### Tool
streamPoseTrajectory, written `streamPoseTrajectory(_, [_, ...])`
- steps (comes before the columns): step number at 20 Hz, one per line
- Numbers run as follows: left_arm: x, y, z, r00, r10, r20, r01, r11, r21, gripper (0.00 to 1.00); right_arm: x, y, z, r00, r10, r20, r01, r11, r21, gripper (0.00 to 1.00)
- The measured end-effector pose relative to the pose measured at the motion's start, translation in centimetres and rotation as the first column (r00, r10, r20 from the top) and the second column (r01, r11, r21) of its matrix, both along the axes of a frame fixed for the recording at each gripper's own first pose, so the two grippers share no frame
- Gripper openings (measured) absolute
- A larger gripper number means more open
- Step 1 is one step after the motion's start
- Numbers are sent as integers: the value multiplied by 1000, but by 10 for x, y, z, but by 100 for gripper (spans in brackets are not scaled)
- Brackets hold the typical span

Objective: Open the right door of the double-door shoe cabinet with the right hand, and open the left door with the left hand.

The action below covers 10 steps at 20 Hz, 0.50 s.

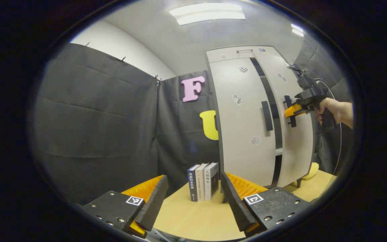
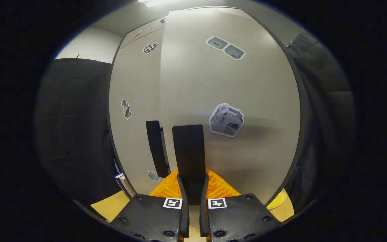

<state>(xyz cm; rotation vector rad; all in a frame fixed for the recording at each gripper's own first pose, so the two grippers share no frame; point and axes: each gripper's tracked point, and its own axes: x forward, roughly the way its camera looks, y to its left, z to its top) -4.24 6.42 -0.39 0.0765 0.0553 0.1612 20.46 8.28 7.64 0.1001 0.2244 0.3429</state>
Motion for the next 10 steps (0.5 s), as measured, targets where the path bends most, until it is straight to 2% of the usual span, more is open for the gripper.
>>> streamPoseTrajectory(10, [15, -62, -7, 997, -72, -8, 72, 997, -21, 93, -19, -14, 5, 994, 110, -19, -110, 994, -16, 13])
